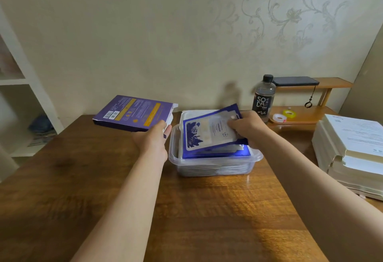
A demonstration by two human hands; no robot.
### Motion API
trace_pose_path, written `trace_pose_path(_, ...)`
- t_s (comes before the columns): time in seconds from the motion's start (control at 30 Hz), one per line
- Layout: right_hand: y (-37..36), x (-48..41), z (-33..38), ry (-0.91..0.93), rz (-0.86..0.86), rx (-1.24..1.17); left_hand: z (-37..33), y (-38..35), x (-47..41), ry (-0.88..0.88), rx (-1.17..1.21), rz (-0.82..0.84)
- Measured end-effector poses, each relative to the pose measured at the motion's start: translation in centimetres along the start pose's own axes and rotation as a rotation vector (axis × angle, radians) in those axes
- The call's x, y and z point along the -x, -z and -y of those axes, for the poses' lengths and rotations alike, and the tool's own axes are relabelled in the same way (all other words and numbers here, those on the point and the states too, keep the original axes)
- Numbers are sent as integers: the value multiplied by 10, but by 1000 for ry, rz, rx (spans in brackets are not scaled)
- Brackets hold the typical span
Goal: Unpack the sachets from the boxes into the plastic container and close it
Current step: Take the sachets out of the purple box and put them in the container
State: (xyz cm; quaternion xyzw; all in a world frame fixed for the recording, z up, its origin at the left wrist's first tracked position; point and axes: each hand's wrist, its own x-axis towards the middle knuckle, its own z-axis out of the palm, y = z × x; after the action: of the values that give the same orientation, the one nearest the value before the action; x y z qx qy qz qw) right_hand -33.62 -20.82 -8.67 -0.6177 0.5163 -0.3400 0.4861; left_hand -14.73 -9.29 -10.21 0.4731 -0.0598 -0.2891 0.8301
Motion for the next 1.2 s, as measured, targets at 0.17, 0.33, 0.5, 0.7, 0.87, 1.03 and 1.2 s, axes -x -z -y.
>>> trace_pose_path(0.17, -6, -6, -2, -48, 3, 343, 4, 4, -5, -33, -20, 11)
trace_pose_path(0.33, -8, 4, 3, 110, -37, 808, 9, 8, -8, -34, -22, 17)
trace_pose_path(0.5, -19, 13, 9, 335, -116, 1083, 13, 7, -13, -40, -16, 43)
trace_pose_path(0.7, -45, 5, 7, 629, 280, 999, 16, 10, -19, -62, -28, 38)
trace_pose_path(0.87, -48, -7, -11, 603, 382, 1156, 18, 15, -23, -59, -76, 47)
trace_pose_path(1.03, -46, -13, -22, 593, 378, 1159, 22, 14, -28, -39, -80, 50)
trace_pose_path(1.2, -49, -20, -30, 585, 396, 1184, 22, 11, -32, -47, -58, 58)
